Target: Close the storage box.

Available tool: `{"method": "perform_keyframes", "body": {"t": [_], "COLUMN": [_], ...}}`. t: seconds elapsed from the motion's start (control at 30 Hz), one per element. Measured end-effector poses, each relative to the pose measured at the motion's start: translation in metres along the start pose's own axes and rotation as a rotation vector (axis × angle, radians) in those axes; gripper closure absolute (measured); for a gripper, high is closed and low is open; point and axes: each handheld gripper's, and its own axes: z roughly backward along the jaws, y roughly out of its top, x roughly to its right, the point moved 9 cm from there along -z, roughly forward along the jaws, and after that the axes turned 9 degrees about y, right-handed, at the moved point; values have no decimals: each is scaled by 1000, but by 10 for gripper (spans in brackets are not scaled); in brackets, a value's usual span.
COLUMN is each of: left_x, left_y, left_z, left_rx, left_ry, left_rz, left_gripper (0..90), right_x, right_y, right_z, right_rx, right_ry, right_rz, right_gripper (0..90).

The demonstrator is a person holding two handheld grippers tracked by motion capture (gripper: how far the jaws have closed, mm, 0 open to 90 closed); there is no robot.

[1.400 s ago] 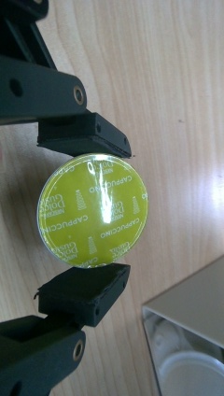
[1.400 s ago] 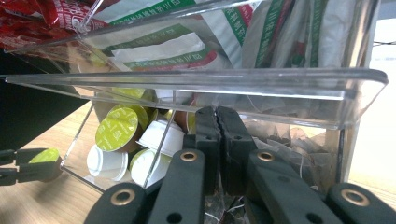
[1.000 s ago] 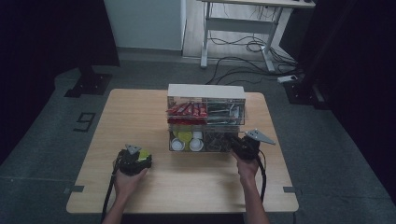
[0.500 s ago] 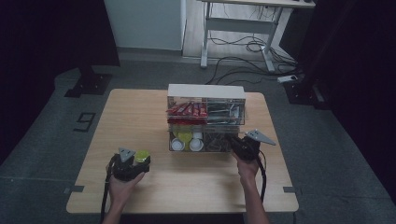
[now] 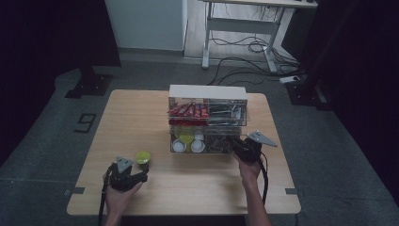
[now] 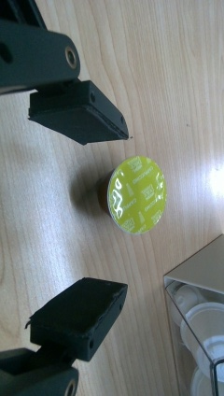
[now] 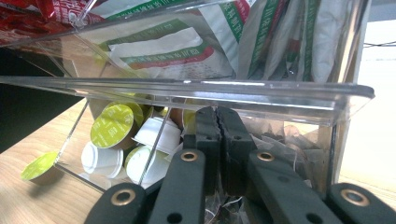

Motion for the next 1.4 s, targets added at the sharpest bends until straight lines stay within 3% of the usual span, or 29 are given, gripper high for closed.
{"method": "perform_keyframes", "body": {"t": [0.47, 1.4], "left_x": [-10, -13], "left_y": [-9, -18], "left_z": [7, 8], "left_rx": [-11, -30], "left_ry": [-35, -57], "left_rz": [41, 58], "left_gripper": [231, 237], "right_x": [-1, -3], "right_y": [-9, -22], "right_z": [0, 20], "right_rx": [-26, -33], "right_ry": [-16, -19], "right_rz": [4, -31], "right_gripper": [870, 892]}}
